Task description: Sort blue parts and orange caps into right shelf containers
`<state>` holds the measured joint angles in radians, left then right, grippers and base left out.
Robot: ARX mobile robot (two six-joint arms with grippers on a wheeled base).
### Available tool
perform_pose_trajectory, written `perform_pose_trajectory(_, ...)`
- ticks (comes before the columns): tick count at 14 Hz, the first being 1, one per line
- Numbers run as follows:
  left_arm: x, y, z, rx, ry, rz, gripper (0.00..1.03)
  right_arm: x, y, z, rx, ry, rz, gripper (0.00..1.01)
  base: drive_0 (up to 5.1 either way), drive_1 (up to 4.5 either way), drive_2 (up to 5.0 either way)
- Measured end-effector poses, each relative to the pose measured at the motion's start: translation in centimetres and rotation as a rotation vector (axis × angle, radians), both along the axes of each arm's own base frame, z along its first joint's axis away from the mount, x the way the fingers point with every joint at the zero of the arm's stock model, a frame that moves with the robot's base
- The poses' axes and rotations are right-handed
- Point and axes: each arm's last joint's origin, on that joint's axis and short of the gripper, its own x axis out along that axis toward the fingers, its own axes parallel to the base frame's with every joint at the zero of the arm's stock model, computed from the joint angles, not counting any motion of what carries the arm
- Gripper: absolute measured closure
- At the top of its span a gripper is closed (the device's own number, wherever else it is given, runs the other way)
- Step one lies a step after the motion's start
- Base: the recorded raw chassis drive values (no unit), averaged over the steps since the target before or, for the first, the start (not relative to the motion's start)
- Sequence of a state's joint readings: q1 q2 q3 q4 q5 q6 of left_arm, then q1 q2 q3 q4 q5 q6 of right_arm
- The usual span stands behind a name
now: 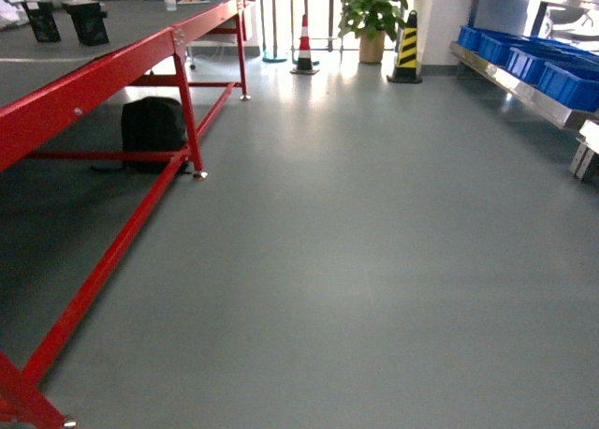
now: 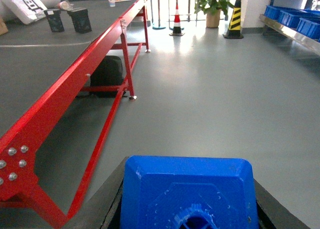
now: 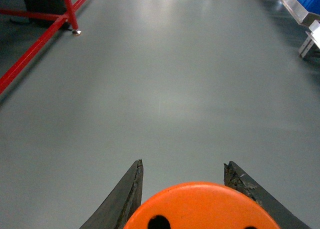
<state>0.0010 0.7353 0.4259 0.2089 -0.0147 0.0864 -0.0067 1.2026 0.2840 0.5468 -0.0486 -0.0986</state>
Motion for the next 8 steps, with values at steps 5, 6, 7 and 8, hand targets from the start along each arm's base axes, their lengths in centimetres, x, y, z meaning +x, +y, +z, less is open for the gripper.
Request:
perform_pose_trajectory(5,0.00,0.00,-0.04,0.000,0.004,0.000,0.58,-0.01,0.00,-0.04,0.000,0.003,0.001,0.59,-0.2,4.10,-4.4)
perform_pose_trajectory(6,-0.01,0.00,0.02,0.000,-0.001,0.000,0.58,0.01,0.00,0.03,0.000,-0.004,0.000,0.59,-0.2,4.10,-4.4)
perform_pose_trajectory(7,0.03,0.00,-0.11,0.000,0.010,0.000,0.58,-0.01,0.00,-0.03,0.000,0.002,0.000,0.59,-0.2,4.10,-4.4)
perform_pose_trajectory(8,0.04,0.00,-0.05,0.000,0.003,0.000,0.58,0.02,0.00,0.03,0.000,-0.004,0.000,0.59,-0.2,4.10,-4.4)
